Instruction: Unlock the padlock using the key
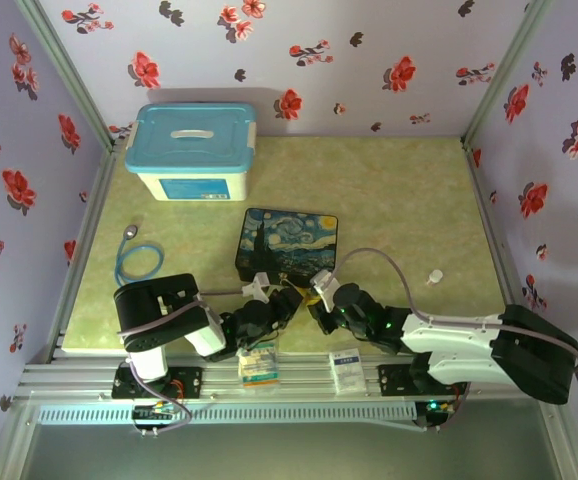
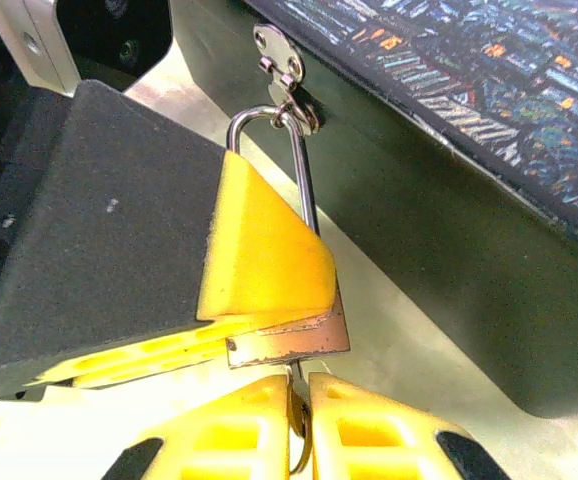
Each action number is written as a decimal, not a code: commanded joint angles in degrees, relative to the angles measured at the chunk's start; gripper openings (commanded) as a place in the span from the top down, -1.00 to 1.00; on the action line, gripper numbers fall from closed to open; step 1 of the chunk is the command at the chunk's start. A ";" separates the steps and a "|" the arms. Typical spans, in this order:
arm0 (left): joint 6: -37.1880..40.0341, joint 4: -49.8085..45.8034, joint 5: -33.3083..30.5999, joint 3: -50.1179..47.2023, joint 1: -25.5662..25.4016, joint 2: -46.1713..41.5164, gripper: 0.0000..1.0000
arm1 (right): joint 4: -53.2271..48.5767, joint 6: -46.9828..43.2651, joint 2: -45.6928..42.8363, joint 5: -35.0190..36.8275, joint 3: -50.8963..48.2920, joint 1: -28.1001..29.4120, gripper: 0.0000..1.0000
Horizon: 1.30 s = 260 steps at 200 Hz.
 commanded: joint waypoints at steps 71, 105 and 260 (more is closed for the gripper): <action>4.21 0.54 -0.29 -2.44 -0.22 0.03 0.82 | 15.22 13.34 7.94 -12.85 -1.55 -3.86 0.79; 3.90 0.60 -0.89 -2.88 -0.14 0.77 0.85 | 8.90 13.85 6.64 -10.63 -0.19 -4.02 0.67; 8.41 -36.48 -3.06 0.42 -0.12 -12.23 0.57 | -15.56 16.16 -8.68 14.07 6.48 -4.39 0.06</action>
